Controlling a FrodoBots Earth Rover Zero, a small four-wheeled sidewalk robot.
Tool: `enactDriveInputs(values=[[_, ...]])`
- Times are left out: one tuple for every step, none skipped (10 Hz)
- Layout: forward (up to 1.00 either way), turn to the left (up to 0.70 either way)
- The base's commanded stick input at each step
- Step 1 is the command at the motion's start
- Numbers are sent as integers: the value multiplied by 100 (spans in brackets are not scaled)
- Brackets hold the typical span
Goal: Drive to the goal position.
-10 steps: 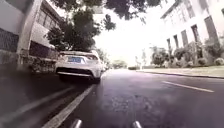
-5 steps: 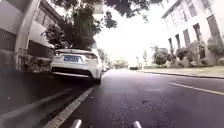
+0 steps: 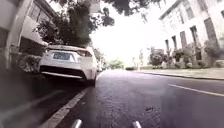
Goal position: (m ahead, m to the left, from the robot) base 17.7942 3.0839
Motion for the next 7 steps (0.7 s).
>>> enactDriveInputs(values=[[70,0],[70,0],[70,0],[70,0],[70,0],[70,0],[70,0]])
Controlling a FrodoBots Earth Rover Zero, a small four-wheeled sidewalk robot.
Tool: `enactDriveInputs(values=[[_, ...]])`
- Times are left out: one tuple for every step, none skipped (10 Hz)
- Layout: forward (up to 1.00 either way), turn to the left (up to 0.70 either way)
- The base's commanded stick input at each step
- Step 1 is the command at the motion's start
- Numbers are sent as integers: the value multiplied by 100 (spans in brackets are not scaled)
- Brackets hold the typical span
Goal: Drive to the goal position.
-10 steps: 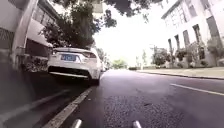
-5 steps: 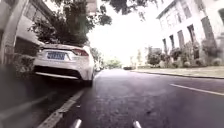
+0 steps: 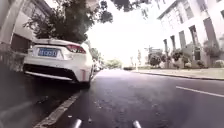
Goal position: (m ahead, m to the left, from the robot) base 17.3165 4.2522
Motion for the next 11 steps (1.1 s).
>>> enactDriveInputs(values=[[70,0],[70,0],[70,0],[70,0],[70,0],[70,0],[70,0],[70,0],[70,0],[70,0],[70,2]])
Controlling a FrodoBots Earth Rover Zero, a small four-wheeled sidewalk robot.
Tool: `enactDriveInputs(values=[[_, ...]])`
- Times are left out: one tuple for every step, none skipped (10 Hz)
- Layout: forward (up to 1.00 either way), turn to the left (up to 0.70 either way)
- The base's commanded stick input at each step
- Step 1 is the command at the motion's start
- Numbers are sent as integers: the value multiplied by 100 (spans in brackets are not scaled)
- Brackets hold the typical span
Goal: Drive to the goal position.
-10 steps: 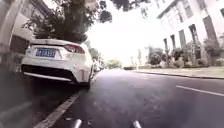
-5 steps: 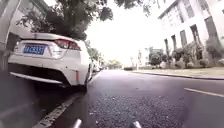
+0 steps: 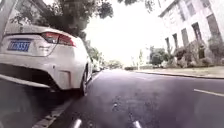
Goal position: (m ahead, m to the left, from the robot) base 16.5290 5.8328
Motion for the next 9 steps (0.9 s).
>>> enactDriveInputs(values=[[70,14],[70,14],[70,14],[70,14],[70,0],[70,0],[70,0],[70,0],[70,0]])
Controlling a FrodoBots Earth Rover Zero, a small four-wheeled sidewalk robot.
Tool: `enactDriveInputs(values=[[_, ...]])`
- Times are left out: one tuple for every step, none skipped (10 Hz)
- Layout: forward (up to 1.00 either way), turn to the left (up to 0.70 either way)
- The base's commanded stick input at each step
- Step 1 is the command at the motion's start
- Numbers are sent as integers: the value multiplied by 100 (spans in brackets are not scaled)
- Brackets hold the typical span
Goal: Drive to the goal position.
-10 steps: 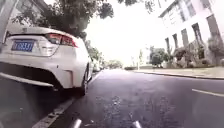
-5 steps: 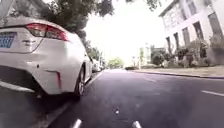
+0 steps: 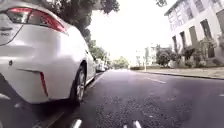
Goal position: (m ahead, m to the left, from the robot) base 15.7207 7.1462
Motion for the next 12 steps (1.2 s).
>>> enactDriveInputs(values=[[70,0],[70,-13],[70,-14],[70,-14],[70,-14],[70,-14],[70,-5],[70,-1],[70,0],[70,0],[70,0],[70,0]])
